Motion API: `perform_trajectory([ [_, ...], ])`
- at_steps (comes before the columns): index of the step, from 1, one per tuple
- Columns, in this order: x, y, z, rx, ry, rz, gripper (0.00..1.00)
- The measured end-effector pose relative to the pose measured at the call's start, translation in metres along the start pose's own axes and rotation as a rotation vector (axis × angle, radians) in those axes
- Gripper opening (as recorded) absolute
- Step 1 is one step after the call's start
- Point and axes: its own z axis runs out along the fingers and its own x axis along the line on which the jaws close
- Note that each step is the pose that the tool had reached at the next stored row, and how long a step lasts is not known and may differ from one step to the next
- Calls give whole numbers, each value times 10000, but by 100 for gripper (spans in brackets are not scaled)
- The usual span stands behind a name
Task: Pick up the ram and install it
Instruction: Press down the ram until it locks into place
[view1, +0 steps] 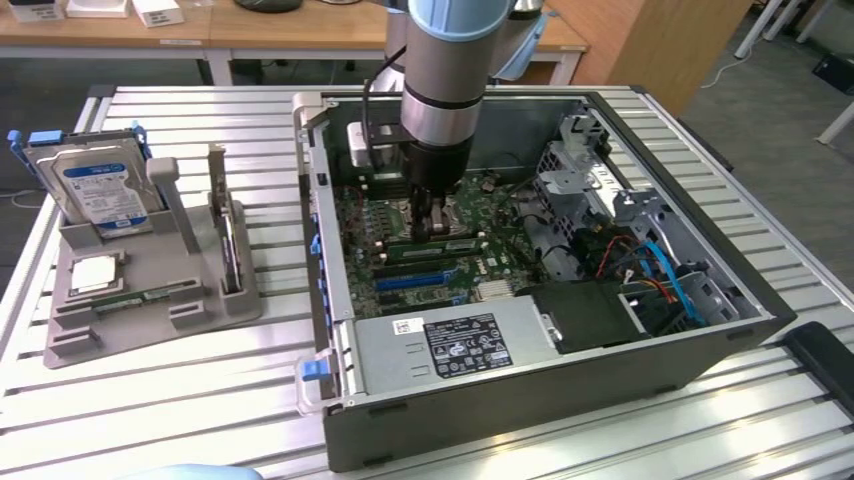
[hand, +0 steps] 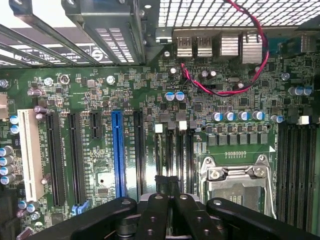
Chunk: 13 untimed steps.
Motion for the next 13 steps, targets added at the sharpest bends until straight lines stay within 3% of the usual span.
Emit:
perform_trajectory([
  [13, 2, 24, 47, 114, -2, -2, 10],
])
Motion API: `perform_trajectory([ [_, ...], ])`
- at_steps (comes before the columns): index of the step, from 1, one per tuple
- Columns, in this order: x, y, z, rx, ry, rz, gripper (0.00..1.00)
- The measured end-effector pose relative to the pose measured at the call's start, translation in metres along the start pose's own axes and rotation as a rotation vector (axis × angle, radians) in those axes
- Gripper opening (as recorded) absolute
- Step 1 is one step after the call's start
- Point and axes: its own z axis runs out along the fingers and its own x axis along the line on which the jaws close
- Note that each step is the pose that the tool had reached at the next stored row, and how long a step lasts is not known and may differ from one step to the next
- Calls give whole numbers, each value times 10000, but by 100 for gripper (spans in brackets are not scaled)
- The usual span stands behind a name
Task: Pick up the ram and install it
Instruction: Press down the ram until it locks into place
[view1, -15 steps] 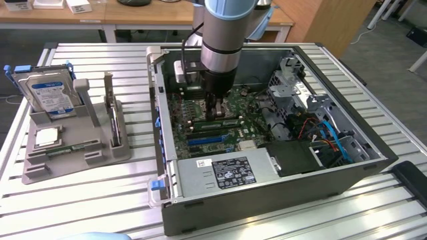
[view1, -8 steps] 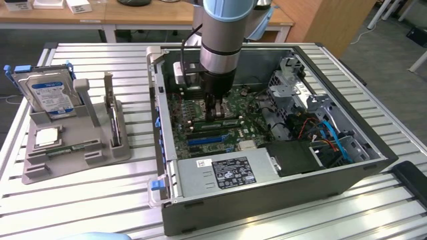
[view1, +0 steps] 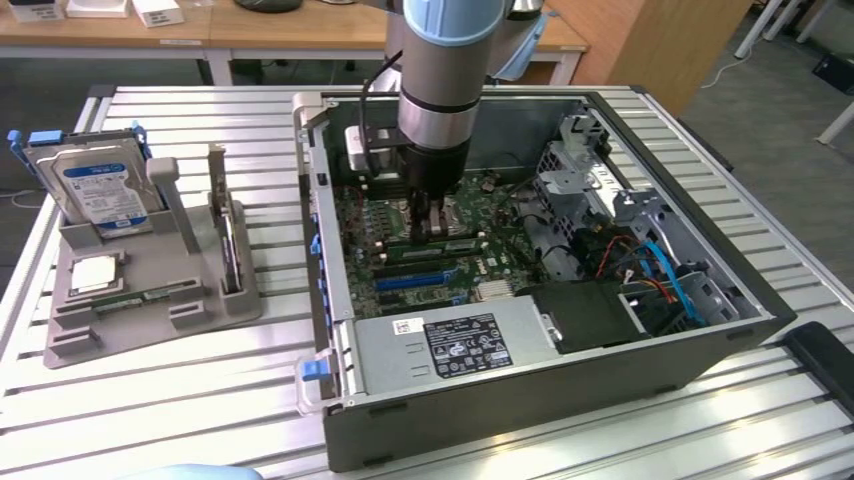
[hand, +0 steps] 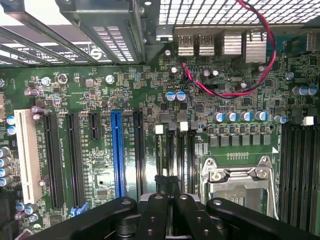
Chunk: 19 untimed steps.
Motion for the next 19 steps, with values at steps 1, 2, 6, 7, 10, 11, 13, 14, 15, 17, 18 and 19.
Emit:
perform_trajectory([
  [1, 0, 1, 2, 5, 2, -1, 10],
  [2, 0, 3, 5, 12, 3, 0, 10],
  [6, 2, 6, 11, 26, 5, -2, 10],
  [7, 2, 6, 12, 28, 2, -1, 10],
  [10, 6, 4, 0, 34, -11, 1, 10],
  [11, 8, 3, -11, 33, -10, -1, 10],
  [13, 10, 2, -53, 22, 1, -1, 10],
  [14, 11, 2, -71, 20, 1, -1, 10],
  [15, 12, 1, -86, 19, 1, 0, 10],
  [17, 12, 0, -112, 18, 2, -1, 10],
  [18, 12, 0, -125, 18, 2, 0, 10],
  [19, 13, 0, -138, 18, 2, 0, 10],
])
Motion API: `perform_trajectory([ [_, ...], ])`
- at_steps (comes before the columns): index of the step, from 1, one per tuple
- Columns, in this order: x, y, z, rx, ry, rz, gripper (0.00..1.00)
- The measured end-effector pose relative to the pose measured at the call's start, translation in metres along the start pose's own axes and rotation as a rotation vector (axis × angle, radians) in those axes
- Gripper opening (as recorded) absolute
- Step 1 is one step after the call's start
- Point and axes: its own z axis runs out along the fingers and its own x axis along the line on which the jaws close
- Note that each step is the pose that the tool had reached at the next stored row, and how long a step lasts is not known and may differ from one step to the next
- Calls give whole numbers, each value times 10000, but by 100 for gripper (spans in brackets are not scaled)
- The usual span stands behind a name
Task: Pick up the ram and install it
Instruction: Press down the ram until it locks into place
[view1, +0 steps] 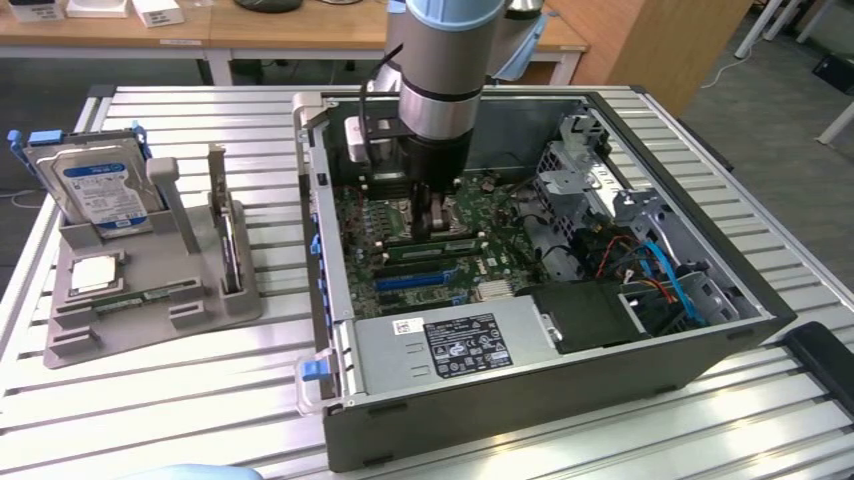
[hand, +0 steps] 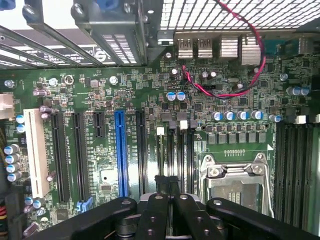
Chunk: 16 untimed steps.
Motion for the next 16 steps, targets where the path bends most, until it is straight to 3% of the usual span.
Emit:
perform_trajectory([
  [16, -1, -8, -203, 0, 1, 0, 10],
])
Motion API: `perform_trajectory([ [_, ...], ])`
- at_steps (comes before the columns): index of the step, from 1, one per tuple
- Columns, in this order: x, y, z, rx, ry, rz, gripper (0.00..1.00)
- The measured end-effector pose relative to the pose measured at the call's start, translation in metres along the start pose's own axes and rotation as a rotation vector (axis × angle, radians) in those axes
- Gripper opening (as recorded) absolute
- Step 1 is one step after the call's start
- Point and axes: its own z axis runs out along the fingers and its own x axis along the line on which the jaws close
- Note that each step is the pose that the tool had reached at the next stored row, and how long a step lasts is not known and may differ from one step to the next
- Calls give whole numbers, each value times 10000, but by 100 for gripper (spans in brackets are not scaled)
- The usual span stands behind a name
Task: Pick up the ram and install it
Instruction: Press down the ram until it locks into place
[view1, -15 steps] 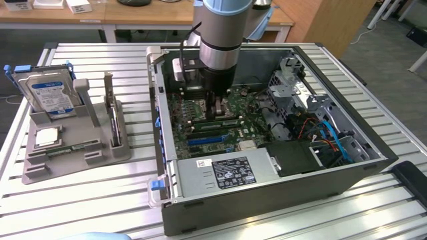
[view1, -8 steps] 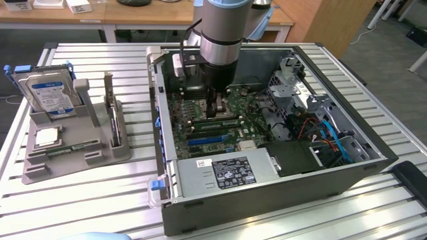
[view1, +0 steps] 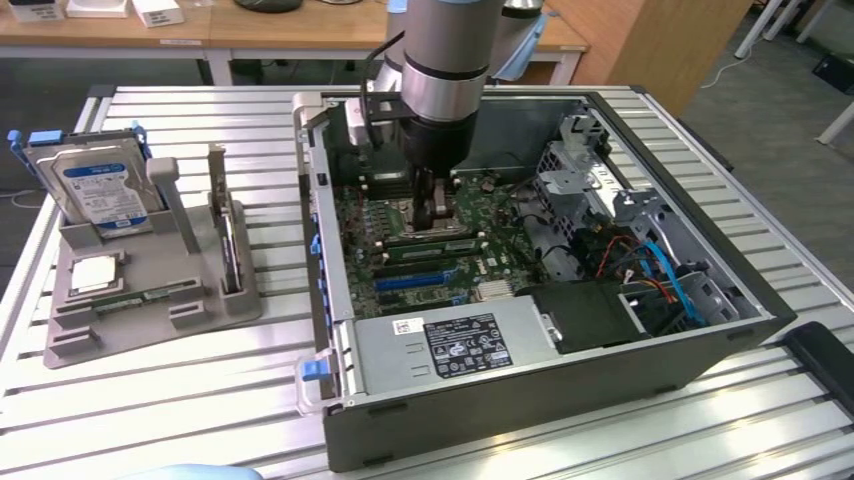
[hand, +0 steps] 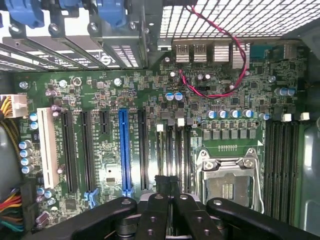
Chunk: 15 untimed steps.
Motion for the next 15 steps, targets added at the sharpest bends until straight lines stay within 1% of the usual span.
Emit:
perform_trajectory([
  [8, -2, -21, -52, 0, -2, -1, 10],
  [15, -5, -76, -75, -1, -5, 0, 10],
])
